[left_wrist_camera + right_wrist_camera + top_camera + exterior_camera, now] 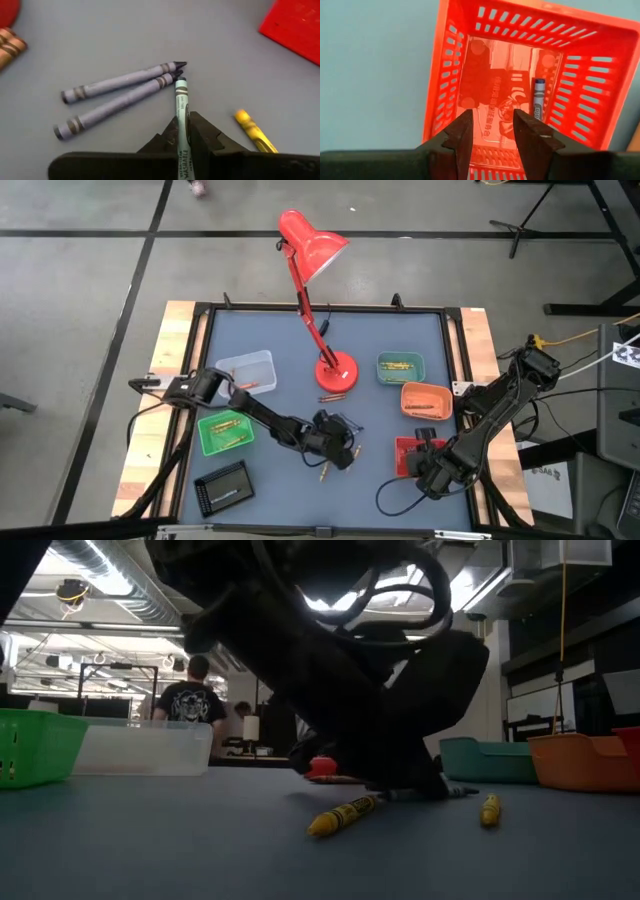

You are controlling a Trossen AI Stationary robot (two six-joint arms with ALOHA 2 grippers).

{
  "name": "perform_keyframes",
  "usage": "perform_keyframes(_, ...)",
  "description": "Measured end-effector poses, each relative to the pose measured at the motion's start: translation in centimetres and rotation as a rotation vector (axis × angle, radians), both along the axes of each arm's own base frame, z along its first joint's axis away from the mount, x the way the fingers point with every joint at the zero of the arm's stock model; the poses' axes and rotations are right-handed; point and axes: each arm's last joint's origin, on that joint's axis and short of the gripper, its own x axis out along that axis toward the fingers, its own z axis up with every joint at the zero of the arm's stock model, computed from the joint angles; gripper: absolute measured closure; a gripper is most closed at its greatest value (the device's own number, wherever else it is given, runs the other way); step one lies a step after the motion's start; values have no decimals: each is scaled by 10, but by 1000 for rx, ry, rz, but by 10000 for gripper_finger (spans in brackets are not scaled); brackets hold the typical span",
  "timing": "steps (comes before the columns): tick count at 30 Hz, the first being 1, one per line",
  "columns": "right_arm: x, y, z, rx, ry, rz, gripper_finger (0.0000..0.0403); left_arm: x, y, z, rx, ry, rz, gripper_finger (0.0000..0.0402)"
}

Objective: Sort crayons
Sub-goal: Put the blue crayon into the black bin

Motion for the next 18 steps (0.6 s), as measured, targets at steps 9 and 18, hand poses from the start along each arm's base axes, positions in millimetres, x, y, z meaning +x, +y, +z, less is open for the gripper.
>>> perform_keyframes(9, 0, 0, 0, 0, 0, 0, 265, 1, 6, 0, 1, 2, 10, 397)
perform_keyframes(18, 0, 0, 0, -1, 1, -1, 265, -1, 3, 18, -16, 2, -42, 397)
